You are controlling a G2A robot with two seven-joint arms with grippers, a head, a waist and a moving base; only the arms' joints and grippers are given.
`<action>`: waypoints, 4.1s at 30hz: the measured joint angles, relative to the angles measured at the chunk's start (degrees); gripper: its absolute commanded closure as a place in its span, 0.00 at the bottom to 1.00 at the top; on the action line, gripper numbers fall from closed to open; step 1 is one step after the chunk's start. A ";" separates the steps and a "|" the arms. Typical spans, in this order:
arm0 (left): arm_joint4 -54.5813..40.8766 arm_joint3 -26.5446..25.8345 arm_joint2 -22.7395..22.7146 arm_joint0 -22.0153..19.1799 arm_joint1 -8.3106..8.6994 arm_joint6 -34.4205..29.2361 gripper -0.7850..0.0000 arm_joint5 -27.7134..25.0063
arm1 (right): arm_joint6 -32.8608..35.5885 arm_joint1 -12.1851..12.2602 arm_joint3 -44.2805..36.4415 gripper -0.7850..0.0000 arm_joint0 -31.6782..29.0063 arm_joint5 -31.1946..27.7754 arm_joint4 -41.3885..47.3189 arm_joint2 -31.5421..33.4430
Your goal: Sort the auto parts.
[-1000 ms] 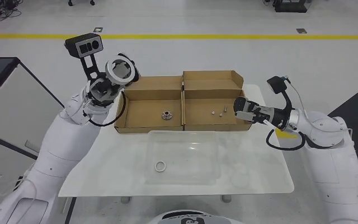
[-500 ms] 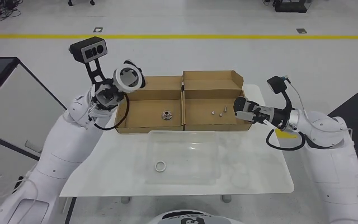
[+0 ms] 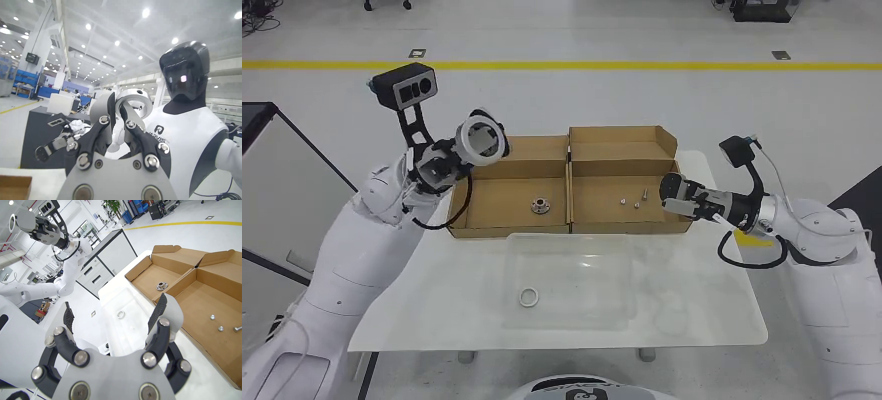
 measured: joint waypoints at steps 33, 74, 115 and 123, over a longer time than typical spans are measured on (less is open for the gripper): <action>-7.78 -0.12 0.55 0.06 0.41 2.11 1.00 -2.09 | 0.00 0.00 0.00 0.00 0.00 0.00 0.00 0.00; 61.81 0.48 -2.01 1.04 1.50 2.74 1.00 43.15 | 0.00 0.00 0.00 0.00 0.00 0.00 0.00 0.00; 95.21 35.55 32.12 -24.39 -12.59 -3.06 1.00 36.44 | 0.00 0.00 0.00 0.00 0.00 0.00 0.00 0.00; 99.16 42.03 34.85 -25.75 -14.94 -3.15 1.00 34.25 | 0.00 0.00 0.00 0.00 0.00 0.00 0.00 0.00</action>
